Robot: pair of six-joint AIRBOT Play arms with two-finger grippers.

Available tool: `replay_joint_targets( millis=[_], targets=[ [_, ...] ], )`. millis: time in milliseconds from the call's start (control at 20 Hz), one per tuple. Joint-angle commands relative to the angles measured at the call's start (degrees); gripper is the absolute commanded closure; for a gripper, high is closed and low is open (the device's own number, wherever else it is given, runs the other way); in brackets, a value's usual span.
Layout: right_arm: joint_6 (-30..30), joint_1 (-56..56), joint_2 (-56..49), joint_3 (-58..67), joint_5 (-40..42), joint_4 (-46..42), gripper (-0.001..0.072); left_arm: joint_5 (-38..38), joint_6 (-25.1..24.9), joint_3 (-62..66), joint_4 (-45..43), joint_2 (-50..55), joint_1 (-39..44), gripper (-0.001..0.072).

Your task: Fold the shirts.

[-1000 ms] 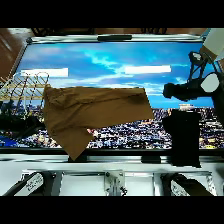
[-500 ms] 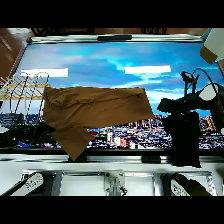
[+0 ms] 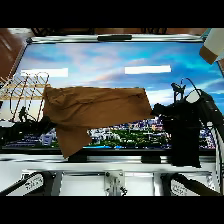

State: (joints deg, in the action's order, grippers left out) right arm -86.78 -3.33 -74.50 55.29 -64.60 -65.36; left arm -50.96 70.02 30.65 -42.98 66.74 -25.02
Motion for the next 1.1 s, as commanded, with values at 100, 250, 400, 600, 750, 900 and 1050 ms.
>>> replay_joint_targets(
  millis=[100, 250, 400, 600, 750, 900, 1050],
  targets=[
    [-0.3, 0.0, -5.0, -0.2, 9.3, -0.6, 0.0132, -5.2, -2.3, 2.3, 1.0, -3.2, 0.4, 0.0673],
    [-1.5, 0.0, -6.6, -0.2, 9.5, -2.2, 0.0132, -5.2, -2.3, 2.4, 1.0, -5.2, 0.4, 0.0673],
    [-1.9, 0.0, -9.2, -0.2, 9.3, -2.0, 0.0132, -5.1, -2.3, 2.4, 1.0, -7.1, 0.4, 0.0674],
    [-2.4, 0.5, -10.8, -0.2, 12.0, 0.2, 0.0132, -5.0, -2.3, 2.4, 1.0, -9.9, 0.4, 0.0674],
    [-3.5, 4.6, -11.6, -0.2, 15.5, 0.1, 0.0185, -5.0, -2.3, 2.8, 1.0, -11.3, 0.4, 0.0674],
    [-4.4, 7.9, -11.8, 0.0, 16.2, 0.7, 0.0396, -5.0, -2.3, 4.3, 1.0, -11.4, 0.4, 0.0674],
    [-1.0, 8.6, -10.9, 2.8, 10.7, 1.4, 0.0636, -6.1, -2.3, 8.7, 1.0, -11.5, 0.3, 0.0674]
  ],
)
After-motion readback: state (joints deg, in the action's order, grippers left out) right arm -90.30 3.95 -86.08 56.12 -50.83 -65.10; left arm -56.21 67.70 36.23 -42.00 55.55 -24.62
